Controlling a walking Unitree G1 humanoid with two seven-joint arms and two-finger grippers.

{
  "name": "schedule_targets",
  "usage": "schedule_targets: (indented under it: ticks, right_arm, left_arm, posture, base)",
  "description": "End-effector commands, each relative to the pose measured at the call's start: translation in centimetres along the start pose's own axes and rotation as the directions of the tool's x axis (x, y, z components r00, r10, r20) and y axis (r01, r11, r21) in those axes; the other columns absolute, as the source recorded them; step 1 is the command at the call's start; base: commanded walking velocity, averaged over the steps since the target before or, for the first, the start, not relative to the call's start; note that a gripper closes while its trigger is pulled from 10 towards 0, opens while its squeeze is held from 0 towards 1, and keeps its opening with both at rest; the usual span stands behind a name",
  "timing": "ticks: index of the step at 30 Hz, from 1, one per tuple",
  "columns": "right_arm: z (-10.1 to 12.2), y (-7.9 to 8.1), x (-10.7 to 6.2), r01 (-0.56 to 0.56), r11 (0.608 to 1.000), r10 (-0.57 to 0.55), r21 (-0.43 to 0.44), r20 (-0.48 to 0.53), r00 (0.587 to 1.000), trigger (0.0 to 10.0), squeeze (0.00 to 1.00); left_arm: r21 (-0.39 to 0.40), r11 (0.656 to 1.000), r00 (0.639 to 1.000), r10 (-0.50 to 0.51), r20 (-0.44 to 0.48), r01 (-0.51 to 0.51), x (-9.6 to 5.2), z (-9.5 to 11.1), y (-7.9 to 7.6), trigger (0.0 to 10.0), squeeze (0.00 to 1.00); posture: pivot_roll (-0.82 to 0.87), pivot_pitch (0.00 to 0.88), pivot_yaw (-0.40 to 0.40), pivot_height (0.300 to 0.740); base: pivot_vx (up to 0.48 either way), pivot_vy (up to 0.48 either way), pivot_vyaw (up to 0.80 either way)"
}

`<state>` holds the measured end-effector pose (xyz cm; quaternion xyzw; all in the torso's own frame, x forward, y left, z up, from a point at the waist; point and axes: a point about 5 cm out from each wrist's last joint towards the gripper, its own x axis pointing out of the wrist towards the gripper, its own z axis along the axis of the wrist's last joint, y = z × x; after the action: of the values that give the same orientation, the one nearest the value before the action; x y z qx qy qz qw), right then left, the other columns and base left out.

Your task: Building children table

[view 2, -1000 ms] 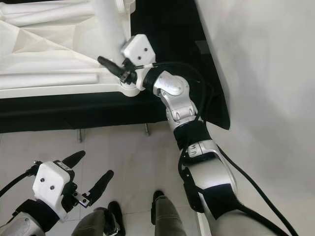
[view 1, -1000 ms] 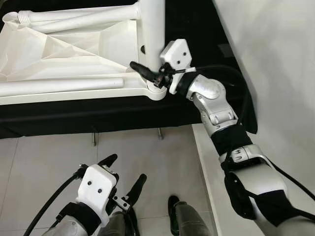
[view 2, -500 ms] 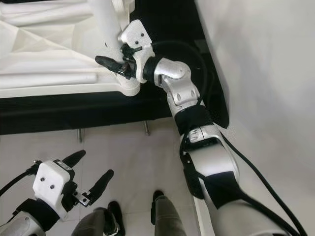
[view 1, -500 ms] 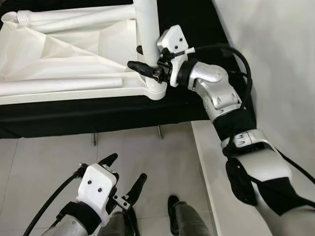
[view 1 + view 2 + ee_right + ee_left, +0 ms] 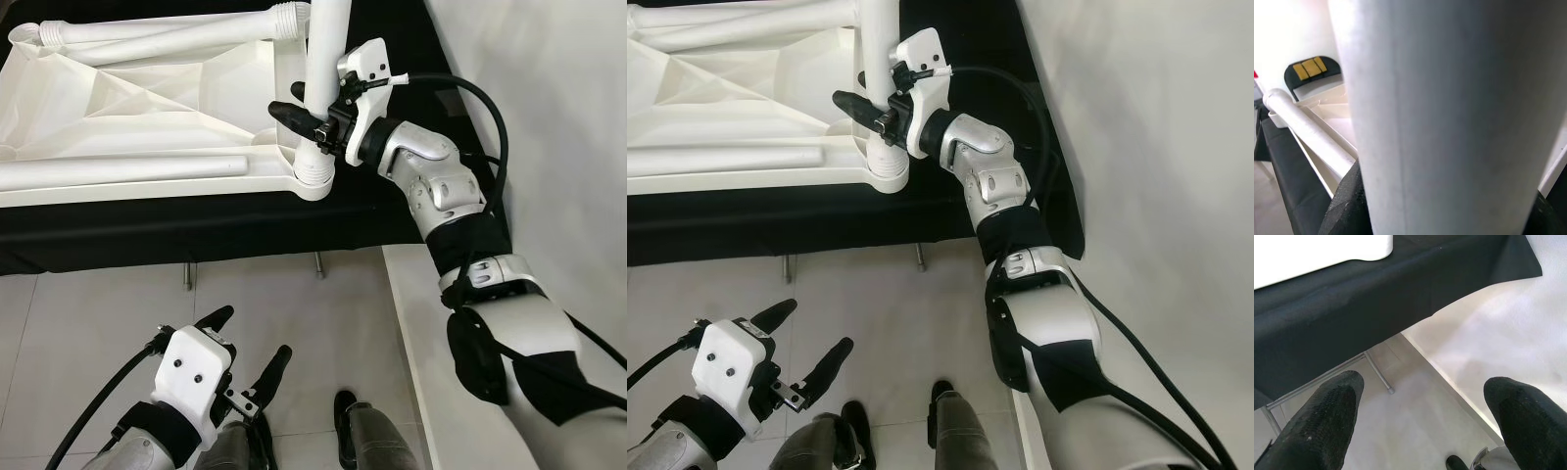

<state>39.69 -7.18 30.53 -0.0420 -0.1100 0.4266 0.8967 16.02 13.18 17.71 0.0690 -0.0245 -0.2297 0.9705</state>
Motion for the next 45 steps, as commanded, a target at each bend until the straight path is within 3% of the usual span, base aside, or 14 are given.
schedule_targets:
  ticks: [1,8,15,19,27,31,39,45]
  right_arm:
    - [-5.9,0.5,-1.1,0.038,0.991,-0.009,0.131,-0.210,0.978,10.0,0.00]
    - [-6.5,1.3,-1.1,0.037,0.989,-0.013,0.140,-0.169,0.985,10.0,0.00]
    - [-7.5,3.8,-1.2,-0.029,0.998,0.035,0.057,-0.113,0.993,10.0,0.00]
    - [-8.2,5.1,-1.5,-0.063,0.998,0.066,0.026,-0.128,0.990,10.0,0.00]
    - [-8.1,5.8,-1.6,-0.109,0.993,0.100,-0.053,-0.158,0.982,10.0,0.00]
    - [-8.3,6.4,-1.7,-0.176,0.977,0.143,-0.124,-0.238,0.961,10.0,0.00]
    - [-8.2,6.1,-1.8,-0.175,0.980,0.142,-0.097,-0.284,0.948,10.0,0.00]
    - [-8.2,5.4,-1.8,-0.138,0.990,0.125,-0.020,-0.317,0.940,10.0,0.00]
  left_arm:
    - [-0.030,1.000,0.999,-0.003,-0.036,0.002,-0.2,-0.6,-0.1,10.0,0.00]
    - [-0.031,1.000,0.999,-0.005,-0.037,0.004,-0.2,-0.6,-0.1,10.0,0.00]
    - [-0.031,0.999,0.999,-0.007,-0.040,0.006,-0.2,-0.7,-0.2,10.0,0.00]
    - [-0.031,1.000,0.999,-0.006,-0.040,0.004,-0.2,-0.8,-0.2,10.0,0.00]
    - [-0.031,1.000,0.999,-0.007,-0.038,0.005,-0.2,-0.7,-0.2,10.0,0.00]
    - [-0.031,1.000,0.999,-0.004,-0.036,0.003,-0.2,-0.7,-0.1,10.0,0.00]
    - [-0.033,0.999,0.999,-0.003,-0.034,0.002,-0.2,-0.7,-0.1,10.0,0.00]
    - [-0.036,0.999,0.999,-0.003,-0.033,0.001,-0.1,-0.7,-0.1,10.0,0.00]
  posture:
    - [-0.08,0.392,-0.009,0.740]
    - [-0.08,0.384,-0.010,0.740]
    - [-0.07,0.373,-0.019,0.740]
    - [-0.08,0.377,-0.016,0.740]
    - [-0.08,0.382,-0.018,0.740]
    - [-0.08,0.384,-0.018,0.740]
    - [-0.08,0.385,-0.024,0.740]
    - [-0.09,0.385,-0.026,0.740]
  base:
    - [0.000,0.000,0.00]
    - [0.000,0.000,0.00]
    - [0.000,0.000,0.00]
    - [0.000,0.000,0.00]
    - [0.000,0.000,0.00]
    - [0.000,0.000,0.00]
    - [0.000,0.000,0.00]
    - [0.000,0.000,0.00]
